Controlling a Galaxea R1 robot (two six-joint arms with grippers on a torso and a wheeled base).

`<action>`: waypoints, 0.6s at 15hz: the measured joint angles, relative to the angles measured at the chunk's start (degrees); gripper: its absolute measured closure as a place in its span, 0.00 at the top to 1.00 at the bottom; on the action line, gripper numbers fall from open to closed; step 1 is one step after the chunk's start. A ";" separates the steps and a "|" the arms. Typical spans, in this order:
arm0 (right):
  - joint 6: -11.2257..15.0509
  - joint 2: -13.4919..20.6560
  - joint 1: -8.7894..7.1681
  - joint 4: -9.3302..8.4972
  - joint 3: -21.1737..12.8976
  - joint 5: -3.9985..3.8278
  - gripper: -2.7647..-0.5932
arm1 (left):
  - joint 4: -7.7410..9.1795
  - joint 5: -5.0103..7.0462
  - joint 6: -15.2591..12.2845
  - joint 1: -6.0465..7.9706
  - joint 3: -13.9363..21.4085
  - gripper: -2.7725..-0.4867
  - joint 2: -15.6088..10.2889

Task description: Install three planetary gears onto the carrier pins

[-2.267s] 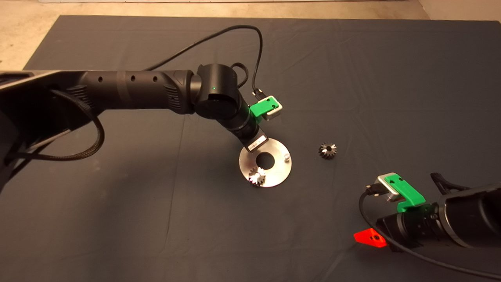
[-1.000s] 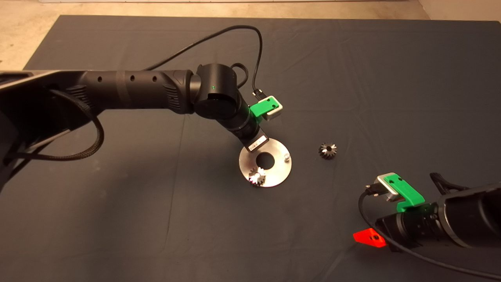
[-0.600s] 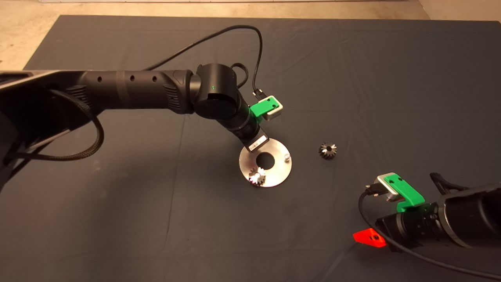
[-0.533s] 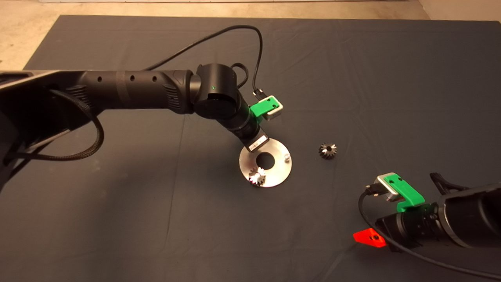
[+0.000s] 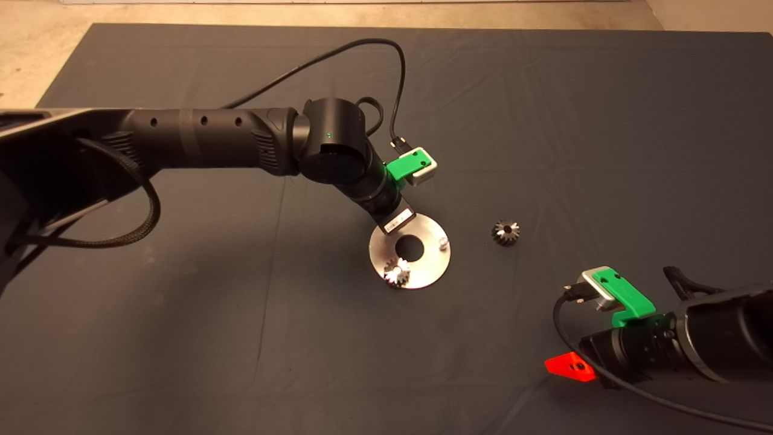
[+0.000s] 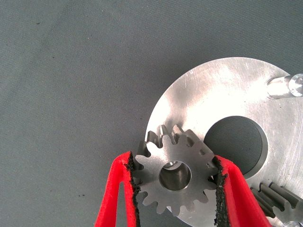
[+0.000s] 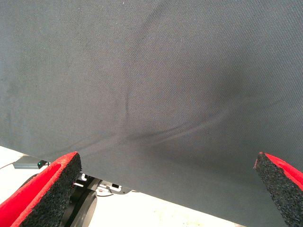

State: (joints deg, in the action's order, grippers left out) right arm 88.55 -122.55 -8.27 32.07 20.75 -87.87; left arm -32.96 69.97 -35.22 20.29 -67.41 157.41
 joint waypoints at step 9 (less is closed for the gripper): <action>-0.01 0.01 0.00 0.00 0.00 0.00 0.99 | 0.00 -0.02 0.02 0.00 0.00 0.06 -0.01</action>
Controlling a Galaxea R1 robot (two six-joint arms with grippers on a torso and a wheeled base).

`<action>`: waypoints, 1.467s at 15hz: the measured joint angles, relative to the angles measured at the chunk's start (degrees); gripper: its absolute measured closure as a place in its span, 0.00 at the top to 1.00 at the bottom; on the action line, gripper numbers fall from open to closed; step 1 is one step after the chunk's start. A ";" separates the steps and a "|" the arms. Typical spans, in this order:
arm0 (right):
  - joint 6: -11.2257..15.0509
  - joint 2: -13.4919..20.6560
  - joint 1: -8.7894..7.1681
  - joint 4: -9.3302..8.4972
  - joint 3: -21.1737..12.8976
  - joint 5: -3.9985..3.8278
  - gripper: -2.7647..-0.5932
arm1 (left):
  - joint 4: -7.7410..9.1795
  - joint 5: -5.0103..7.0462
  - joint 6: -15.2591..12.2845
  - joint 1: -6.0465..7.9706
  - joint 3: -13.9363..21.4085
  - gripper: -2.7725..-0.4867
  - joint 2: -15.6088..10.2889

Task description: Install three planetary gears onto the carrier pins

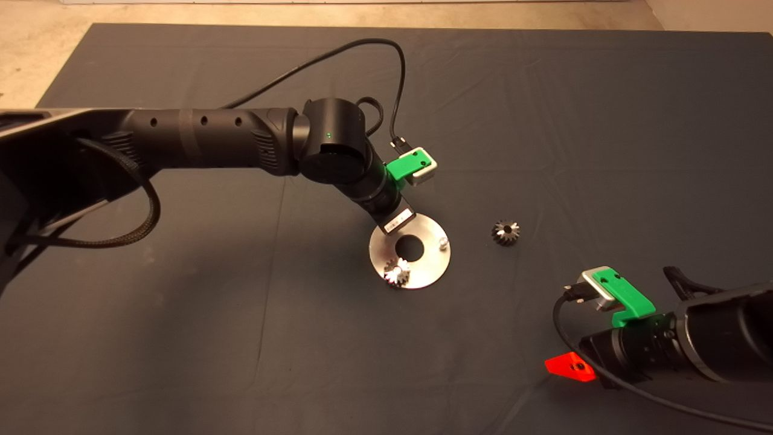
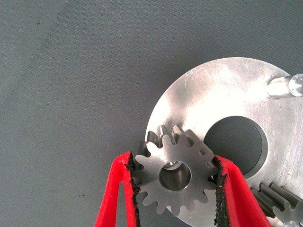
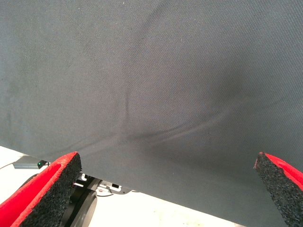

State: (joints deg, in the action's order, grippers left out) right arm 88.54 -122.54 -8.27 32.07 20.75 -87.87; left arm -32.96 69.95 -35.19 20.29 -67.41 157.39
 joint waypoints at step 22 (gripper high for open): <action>0.01 -0.01 -0.32 0.00 0.00 0.00 0.99 | 0.00 -0.35 0.06 0.00 0.00 0.19 0.02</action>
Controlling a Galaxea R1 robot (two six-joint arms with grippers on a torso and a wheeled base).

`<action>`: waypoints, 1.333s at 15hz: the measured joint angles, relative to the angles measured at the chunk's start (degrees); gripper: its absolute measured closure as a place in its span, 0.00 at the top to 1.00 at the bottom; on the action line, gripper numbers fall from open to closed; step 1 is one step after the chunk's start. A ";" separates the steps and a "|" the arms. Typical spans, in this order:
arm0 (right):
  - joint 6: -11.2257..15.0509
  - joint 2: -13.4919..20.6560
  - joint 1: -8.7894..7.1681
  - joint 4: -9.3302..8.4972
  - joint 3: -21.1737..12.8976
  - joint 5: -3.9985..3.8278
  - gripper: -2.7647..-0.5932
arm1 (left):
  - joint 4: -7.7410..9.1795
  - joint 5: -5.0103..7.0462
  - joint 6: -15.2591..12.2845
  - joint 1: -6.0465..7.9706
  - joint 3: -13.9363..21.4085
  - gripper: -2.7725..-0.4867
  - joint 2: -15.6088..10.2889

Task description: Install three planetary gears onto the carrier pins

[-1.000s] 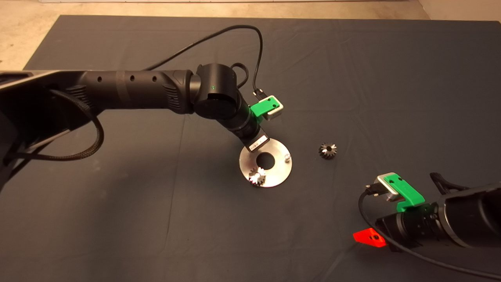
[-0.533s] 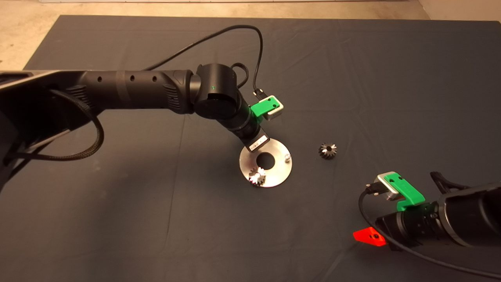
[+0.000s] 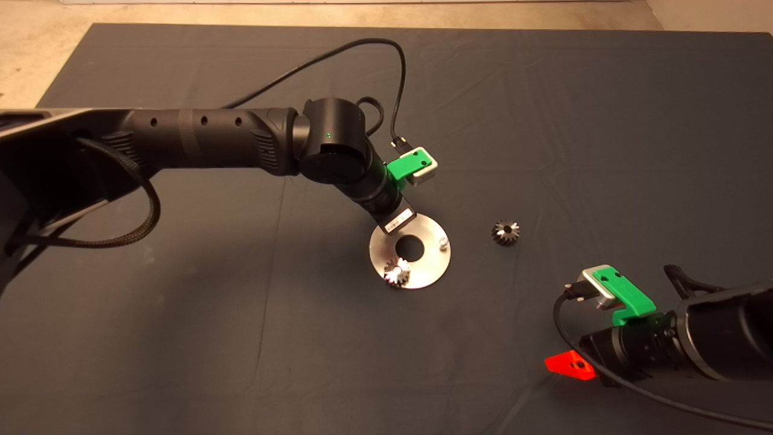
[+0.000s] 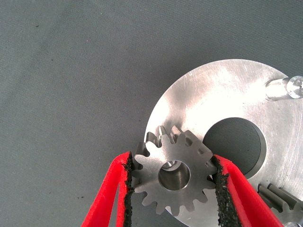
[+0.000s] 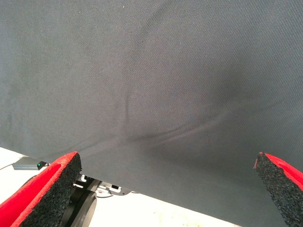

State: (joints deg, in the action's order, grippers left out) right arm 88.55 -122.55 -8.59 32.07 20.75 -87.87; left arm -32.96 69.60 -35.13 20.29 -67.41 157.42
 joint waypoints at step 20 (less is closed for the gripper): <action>-0.01 0.00 0.02 0.00 0.00 0.00 0.99 | 0.27 -0.80 0.07 0.00 0.00 0.36 -0.66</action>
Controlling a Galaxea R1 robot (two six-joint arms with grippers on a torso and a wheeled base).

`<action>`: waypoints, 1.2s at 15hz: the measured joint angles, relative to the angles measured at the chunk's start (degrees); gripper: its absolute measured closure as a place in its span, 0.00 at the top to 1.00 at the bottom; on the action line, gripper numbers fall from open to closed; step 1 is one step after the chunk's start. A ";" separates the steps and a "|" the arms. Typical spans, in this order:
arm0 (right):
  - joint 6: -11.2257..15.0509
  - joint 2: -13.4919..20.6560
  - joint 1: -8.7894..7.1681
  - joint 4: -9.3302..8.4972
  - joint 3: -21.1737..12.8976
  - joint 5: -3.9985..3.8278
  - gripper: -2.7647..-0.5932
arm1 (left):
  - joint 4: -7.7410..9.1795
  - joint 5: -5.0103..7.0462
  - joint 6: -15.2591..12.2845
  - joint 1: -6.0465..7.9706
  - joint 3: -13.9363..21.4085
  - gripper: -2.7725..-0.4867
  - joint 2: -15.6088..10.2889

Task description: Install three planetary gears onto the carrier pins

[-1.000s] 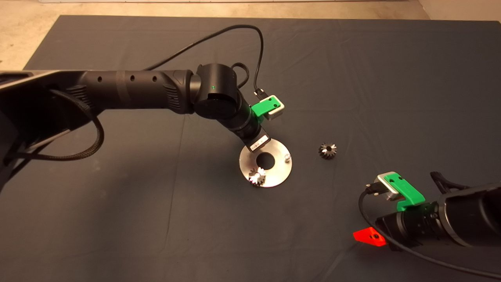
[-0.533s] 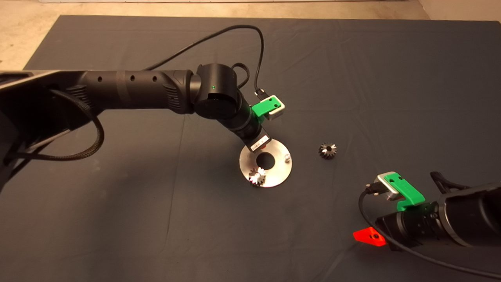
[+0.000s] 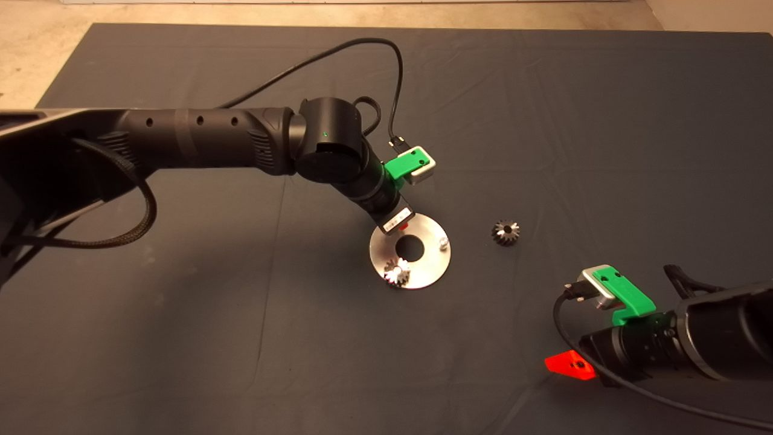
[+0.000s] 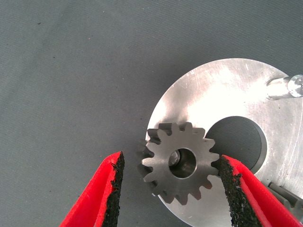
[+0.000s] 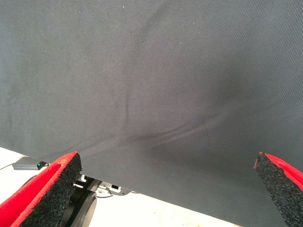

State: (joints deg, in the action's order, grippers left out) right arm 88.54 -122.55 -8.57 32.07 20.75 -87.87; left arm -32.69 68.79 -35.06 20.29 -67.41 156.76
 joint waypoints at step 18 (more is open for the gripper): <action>0.00 0.01 -0.19 0.00 0.00 0.00 0.99 | 0.09 -2.58 1.38 -1.08 0.00 0.36 -0.76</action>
State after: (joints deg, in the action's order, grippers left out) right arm 88.54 -122.54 -8.76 32.07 20.75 -87.87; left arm -32.60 66.21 -33.68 19.20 -67.41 156.00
